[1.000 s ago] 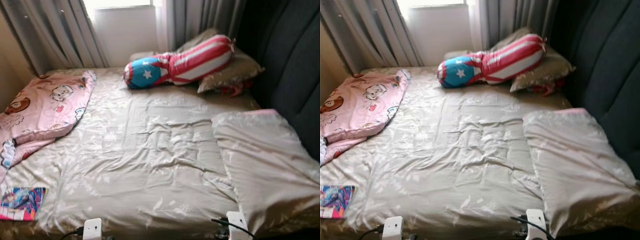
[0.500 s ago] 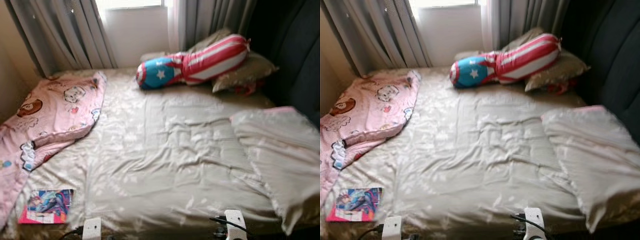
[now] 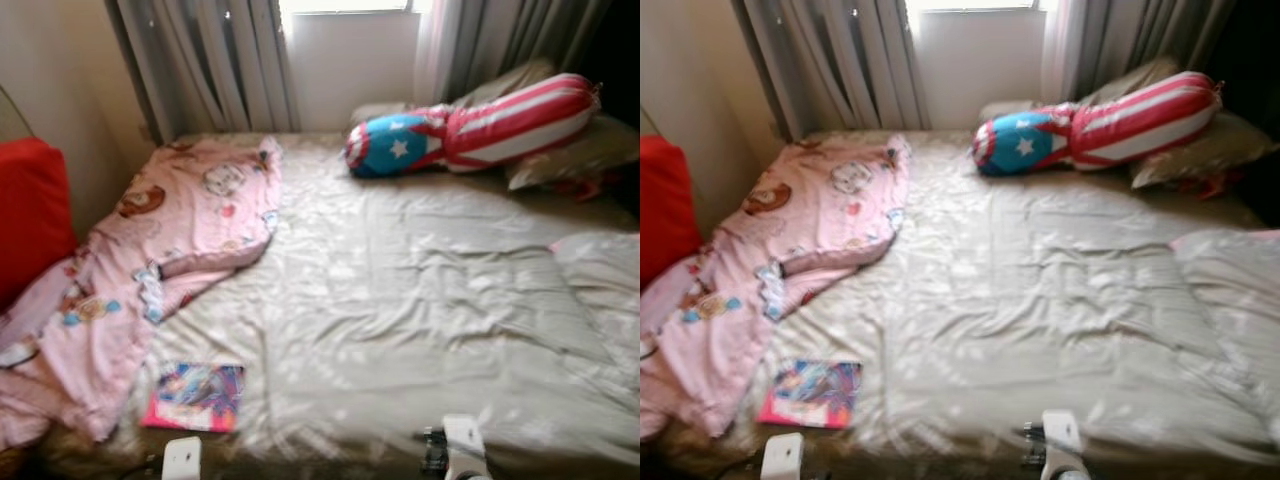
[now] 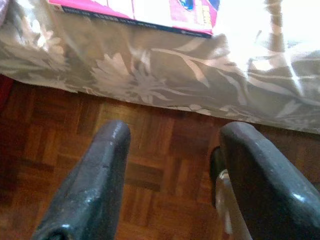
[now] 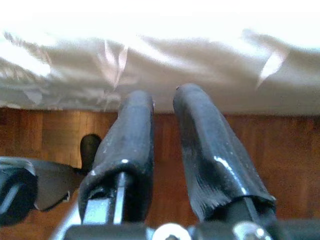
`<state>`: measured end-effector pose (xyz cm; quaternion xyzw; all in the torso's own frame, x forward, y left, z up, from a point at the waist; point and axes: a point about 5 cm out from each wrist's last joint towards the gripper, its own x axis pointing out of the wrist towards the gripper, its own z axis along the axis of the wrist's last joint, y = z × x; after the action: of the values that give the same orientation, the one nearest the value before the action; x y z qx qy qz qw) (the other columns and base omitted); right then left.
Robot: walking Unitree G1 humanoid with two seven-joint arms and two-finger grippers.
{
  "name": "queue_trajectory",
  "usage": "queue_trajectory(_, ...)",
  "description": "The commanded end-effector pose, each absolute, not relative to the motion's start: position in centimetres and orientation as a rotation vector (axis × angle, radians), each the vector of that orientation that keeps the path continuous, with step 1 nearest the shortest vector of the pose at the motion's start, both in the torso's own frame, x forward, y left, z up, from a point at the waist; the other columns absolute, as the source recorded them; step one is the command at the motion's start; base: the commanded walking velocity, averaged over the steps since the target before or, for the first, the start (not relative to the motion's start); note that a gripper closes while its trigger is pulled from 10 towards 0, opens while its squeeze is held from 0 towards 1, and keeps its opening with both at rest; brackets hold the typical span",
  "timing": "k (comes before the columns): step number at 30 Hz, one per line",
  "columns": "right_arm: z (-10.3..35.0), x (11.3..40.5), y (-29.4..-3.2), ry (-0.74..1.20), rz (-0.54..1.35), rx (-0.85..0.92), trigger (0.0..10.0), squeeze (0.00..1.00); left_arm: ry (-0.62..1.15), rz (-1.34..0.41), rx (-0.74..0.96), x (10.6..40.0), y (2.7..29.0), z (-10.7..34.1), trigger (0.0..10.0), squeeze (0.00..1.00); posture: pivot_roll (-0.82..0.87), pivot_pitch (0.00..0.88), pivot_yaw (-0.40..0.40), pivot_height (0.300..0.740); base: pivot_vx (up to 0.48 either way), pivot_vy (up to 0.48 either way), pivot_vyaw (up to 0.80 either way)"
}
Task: Clean up the room
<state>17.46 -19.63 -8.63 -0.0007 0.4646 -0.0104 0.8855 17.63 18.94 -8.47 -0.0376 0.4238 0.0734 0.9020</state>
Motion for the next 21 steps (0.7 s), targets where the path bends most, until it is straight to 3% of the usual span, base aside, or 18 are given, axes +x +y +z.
queue_trajectory(1, -8.56, 17.8, -18.99, 0.958, -0.01, 0.011, 10.0, 0.0, 0.883, 0.173, -0.059, 17.49, 19.91, -8.41, 10.0, 0.0, -0.12, 0.0, 0.04, 0.74, 0.0, 0.476, 0.0)
queue_trajectory(21, -8.49, 17.98, -18.9, 0.954, -0.003, 0.009, 10.0, 0.0, 0.879, 0.178, -0.061, 17.68, 19.98, -8.33, 10.0, 0.0, -0.11, 0.0, 0.038, 0.74, 0.0, 0.476, 0.0)
